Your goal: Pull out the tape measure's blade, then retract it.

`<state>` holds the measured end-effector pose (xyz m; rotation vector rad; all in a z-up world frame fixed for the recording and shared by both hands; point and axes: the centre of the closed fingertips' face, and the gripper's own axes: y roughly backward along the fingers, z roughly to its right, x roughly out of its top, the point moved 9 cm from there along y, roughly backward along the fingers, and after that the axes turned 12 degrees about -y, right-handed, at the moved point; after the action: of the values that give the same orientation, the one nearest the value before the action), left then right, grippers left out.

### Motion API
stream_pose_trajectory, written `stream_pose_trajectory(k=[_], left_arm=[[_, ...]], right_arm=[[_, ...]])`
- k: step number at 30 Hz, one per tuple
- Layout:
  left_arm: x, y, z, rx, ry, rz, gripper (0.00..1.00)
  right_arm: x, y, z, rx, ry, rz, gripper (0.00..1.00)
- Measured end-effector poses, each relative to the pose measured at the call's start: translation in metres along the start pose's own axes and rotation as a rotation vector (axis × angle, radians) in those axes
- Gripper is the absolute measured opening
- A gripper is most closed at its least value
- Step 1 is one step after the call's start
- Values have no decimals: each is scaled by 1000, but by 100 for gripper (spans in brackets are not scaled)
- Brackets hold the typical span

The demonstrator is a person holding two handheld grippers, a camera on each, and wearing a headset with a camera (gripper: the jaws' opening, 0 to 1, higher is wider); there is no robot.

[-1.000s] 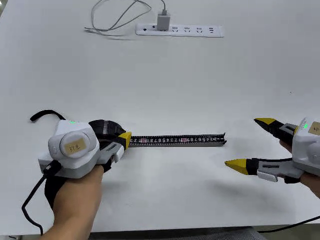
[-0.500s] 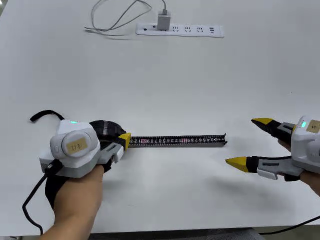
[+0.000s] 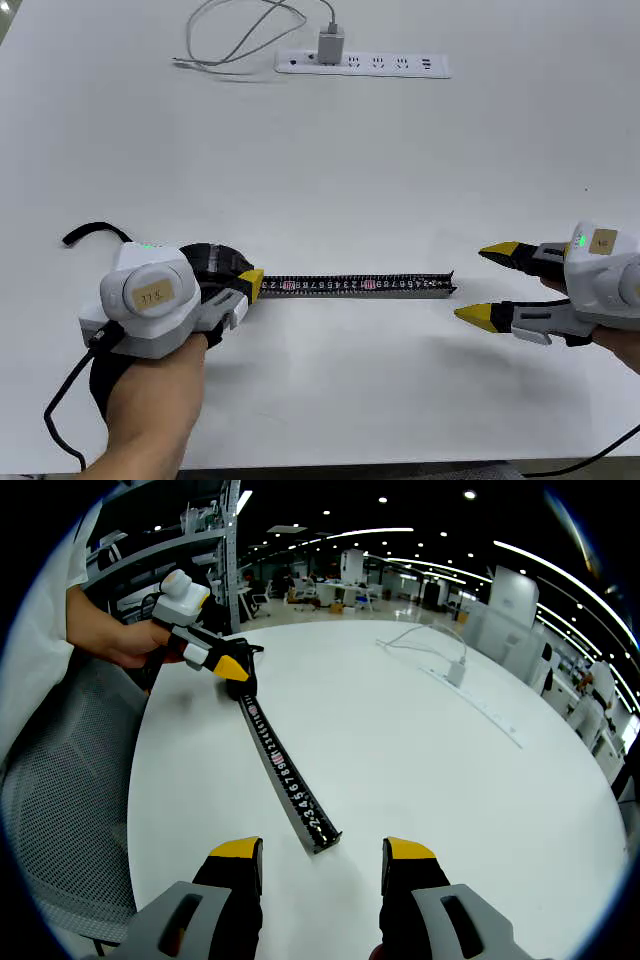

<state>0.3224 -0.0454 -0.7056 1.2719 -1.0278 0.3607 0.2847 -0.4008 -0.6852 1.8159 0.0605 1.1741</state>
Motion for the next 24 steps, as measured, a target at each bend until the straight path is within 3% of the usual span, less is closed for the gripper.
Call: stream_pose_trajectory(k=[7,24], left_arm=[[0,0,0,-3,3,-1,62],[0,-1,-1,-11,10,-11,62]], right_arm=[[2,-11,7,55,91,-92,37],[6,-30,15,162,191,-212,24]])
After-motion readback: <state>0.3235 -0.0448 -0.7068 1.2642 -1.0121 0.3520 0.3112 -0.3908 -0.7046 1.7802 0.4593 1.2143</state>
